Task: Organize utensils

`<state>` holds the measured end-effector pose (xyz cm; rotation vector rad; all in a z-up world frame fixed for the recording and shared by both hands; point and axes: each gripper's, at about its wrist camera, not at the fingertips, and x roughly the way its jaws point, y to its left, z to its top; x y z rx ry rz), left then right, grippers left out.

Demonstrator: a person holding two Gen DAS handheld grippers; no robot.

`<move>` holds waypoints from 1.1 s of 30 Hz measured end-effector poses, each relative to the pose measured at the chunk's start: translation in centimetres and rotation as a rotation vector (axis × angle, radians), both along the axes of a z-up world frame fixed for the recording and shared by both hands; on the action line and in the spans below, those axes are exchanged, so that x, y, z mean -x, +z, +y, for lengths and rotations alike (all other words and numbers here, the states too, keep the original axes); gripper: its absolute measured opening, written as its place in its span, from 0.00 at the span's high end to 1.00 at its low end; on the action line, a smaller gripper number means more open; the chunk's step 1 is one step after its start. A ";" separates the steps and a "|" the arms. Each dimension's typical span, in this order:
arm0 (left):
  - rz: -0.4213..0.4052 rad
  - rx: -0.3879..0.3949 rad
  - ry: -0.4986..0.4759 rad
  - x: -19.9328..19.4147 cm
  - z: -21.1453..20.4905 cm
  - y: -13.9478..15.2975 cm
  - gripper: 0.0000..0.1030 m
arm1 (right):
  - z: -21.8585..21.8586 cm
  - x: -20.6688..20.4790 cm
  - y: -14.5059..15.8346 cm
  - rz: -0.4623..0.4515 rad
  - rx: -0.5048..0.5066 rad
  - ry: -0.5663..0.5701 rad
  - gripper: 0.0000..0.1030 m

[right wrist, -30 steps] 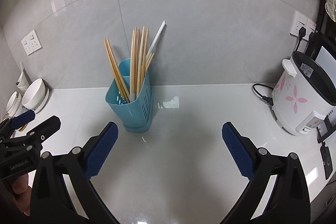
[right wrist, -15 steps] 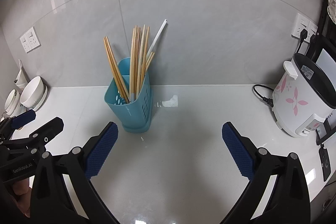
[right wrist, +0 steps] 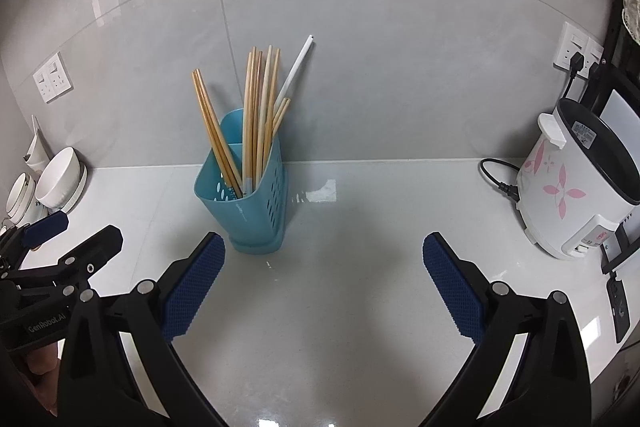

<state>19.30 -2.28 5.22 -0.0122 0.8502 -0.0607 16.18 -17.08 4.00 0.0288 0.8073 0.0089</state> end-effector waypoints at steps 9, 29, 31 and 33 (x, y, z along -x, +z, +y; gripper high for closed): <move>0.000 -0.008 0.014 -0.2 0.1 -0.1 0.06 | -0.1 0.0 -0.1 0.006 -0.004 -0.004 0.07; 0.006 0.001 0.007 -0.4 0.0 -0.2 0.06 | 0.1 -0.2 -0.3 0.009 -0.010 -0.006 0.07; 0.006 0.000 0.004 -0.4 -0.1 -0.2 0.06 | 0.1 -0.2 -0.3 0.009 -0.010 -0.009 0.07; 0.006 -0.001 0.002 -0.4 -0.2 -0.2 0.06 | 0.0 -0.2 -0.4 0.009 -0.011 -0.009 0.07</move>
